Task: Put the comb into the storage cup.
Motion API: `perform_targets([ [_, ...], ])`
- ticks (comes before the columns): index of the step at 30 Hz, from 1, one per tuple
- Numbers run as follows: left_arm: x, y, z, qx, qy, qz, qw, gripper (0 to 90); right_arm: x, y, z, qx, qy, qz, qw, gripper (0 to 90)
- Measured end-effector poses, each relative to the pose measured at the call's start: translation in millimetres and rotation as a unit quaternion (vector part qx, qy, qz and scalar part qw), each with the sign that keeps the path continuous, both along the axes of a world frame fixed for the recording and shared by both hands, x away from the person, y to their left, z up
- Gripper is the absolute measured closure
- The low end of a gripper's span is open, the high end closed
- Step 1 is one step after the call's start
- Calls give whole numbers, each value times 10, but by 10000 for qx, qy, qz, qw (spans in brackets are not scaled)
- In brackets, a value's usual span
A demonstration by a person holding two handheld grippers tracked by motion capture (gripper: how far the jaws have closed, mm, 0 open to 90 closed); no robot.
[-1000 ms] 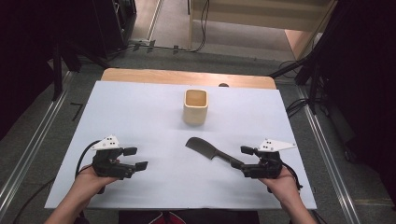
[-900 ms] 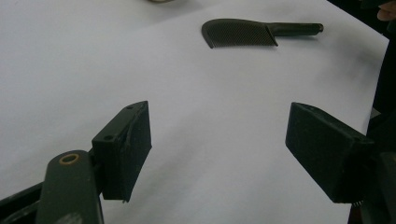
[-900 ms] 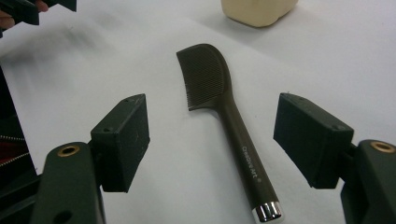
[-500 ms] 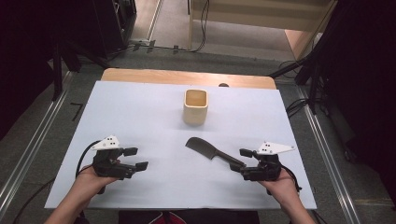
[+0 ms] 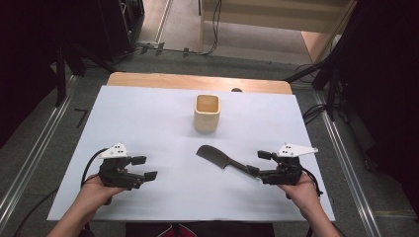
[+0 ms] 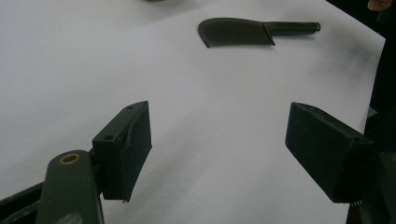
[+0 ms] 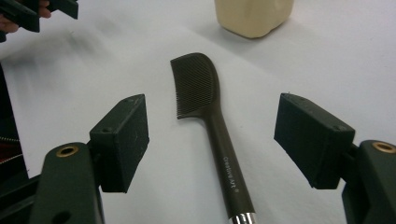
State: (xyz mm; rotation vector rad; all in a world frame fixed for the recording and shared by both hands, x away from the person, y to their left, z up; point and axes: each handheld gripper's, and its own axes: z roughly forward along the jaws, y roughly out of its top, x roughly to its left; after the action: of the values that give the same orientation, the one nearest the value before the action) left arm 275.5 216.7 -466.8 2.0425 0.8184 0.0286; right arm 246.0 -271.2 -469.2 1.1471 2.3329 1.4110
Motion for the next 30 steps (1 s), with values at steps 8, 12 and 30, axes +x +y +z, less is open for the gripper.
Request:
perform_targets([
  [8,3,-4,-5,12,-8,1,10000,235,144,-83,8,-35,-127,-1,9999,243],
  [12,7,-1,-4,21,-5,-1,10000,235,218,-98,-17,-87,-138,65,9998,244],
  [30,3,10,8,4,-25,28,10000,235,290,-48,-135,-83,27,203,9998,244],
])
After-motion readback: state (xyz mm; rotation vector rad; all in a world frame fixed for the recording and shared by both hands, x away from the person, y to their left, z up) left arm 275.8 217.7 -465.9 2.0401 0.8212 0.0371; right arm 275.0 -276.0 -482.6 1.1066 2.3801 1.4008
